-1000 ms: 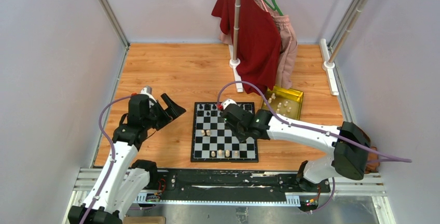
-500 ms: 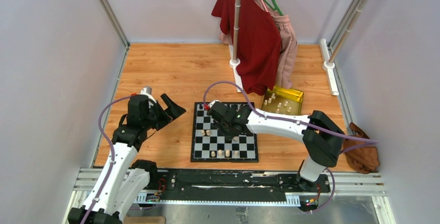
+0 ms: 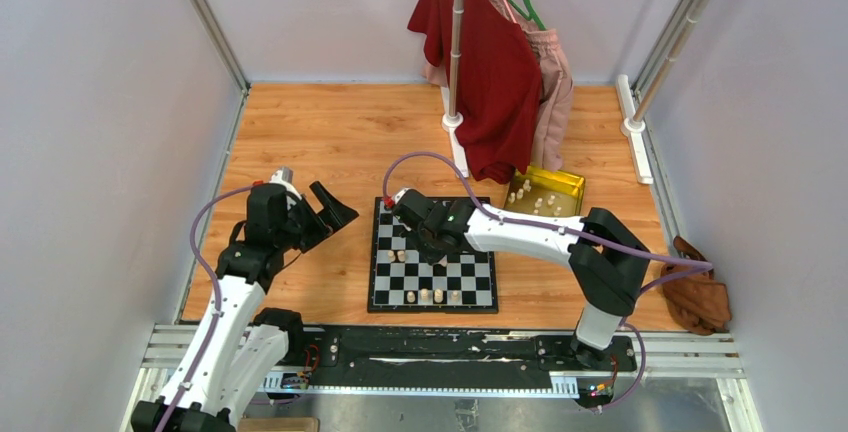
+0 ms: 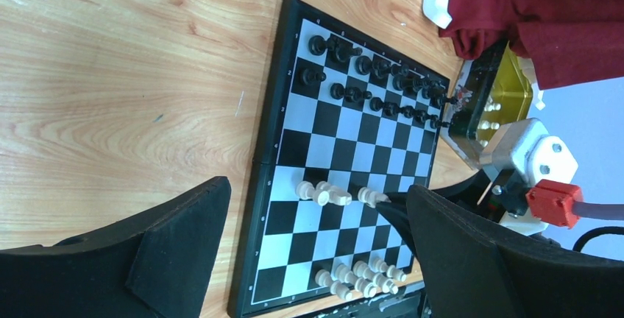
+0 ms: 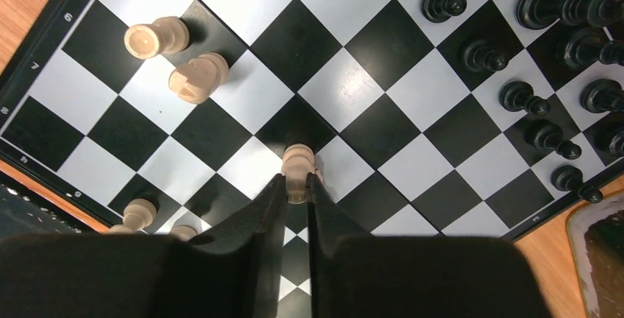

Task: Set up the chess pieces on the board
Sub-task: Place the chess piece on the chessboard, then adjust the chess piece on the chessboard.

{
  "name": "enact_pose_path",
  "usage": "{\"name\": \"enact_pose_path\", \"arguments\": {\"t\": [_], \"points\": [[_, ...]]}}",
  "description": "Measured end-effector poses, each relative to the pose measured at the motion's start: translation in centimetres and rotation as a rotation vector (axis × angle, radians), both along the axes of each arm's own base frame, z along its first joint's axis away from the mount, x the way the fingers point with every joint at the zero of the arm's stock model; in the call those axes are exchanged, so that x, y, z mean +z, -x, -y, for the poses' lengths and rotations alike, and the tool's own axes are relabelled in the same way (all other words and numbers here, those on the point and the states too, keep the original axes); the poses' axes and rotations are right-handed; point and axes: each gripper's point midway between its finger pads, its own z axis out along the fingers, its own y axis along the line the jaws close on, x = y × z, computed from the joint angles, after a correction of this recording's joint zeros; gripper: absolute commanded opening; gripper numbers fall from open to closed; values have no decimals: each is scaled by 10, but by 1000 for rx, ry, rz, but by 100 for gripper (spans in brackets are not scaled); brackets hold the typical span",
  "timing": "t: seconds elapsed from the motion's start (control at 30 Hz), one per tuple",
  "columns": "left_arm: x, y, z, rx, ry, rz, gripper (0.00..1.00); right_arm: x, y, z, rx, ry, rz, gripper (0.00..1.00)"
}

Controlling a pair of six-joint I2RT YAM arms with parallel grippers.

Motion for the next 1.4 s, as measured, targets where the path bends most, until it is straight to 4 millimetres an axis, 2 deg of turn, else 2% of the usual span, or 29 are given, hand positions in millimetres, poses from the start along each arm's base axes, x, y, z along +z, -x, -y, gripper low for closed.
{"name": "enact_pose_path", "arguments": {"t": [0.13,0.4,0.57,0.7,0.8,0.9,1.1,1.2,1.3,1.4], "points": [[-5,2,0,-2,-5,-9,96,-1,0,-2,12,-5,0,40],[-4,3,-2,-12,-24,4,95,6,-1,-6,36,-25,14,42],[-1,7,-6,-14,-54,16,91,36,-1,-3,50,-92,62,42],[8,8,-7,-22,-64,48,88,63,5,10,73,-156,119,40],[15,8,-4,-40,-74,66,87,68,12,25,101,-173,151,40],[25,14,18,-132,-101,88,87,58,20,42,132,-154,162,39],[38,23,77,-363,-232,137,83,32,31,65,184,-117,166,38],[24,19,94,-433,-310,135,78,29,33,69,208,-119,185,36],[11,16,99,-475,-373,137,77,28,31,69,223,-131,213,34],[7,15,106,-523,-416,189,76,27,28,70,221,-144,236,31]]}}
